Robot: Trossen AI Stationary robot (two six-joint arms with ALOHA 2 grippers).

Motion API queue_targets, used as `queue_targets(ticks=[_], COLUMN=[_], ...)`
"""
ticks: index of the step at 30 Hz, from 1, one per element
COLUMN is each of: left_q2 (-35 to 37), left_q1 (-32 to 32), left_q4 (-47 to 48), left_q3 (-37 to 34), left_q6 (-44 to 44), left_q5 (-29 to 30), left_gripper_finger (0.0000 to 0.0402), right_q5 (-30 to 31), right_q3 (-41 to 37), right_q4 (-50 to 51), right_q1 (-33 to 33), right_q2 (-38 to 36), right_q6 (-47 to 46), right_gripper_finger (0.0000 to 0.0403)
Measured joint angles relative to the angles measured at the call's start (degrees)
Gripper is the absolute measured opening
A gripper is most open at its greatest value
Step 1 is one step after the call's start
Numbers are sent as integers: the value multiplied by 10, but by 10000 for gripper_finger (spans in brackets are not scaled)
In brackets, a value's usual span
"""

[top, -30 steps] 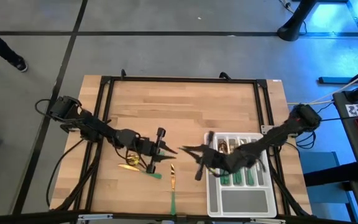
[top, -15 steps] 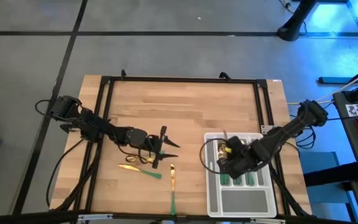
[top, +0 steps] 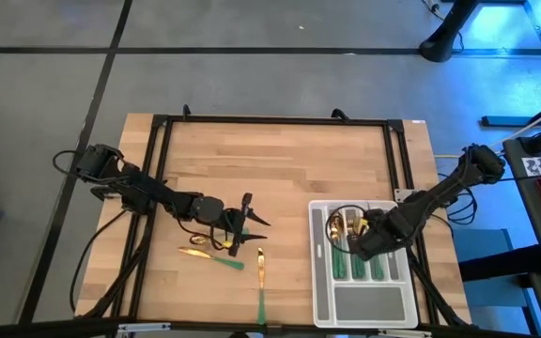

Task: Sort silverware
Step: Put the top center green knife into the silverware rack

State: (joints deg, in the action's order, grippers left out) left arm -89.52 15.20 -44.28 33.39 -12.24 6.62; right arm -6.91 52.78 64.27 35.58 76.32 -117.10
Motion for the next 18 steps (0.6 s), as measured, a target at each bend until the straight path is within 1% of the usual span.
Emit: queue_targets(ticks=[2,5,8,10,12,18], left_q2=[0,0,0,0,0,0], left_q1=[0,0,0,1,1,1], left_q4=[4,9,8,9,8,14], left_q3=[0,-2,-2,-2,-2,-2], left_q6=[0,1,4,8,10,13], left_q5=[0,0,0,0,0,0], left_gripper_finger=[157,157,157,157,157,157], right_q5=[-17,-27,-63,-77,-77,-91], right_q3=[-32,-67,-94,-107,-115,-132], right_q4=[-25,-64,-80,-78,-80,-117], right_q1=[-11,-29,-46,-51,-53,-53], right_q2=[-11,-19,-20,-20,-20,-20], right_q6=[0,7,18,19,24,38], right_gripper_finger=[12,12,12,14,18,34])
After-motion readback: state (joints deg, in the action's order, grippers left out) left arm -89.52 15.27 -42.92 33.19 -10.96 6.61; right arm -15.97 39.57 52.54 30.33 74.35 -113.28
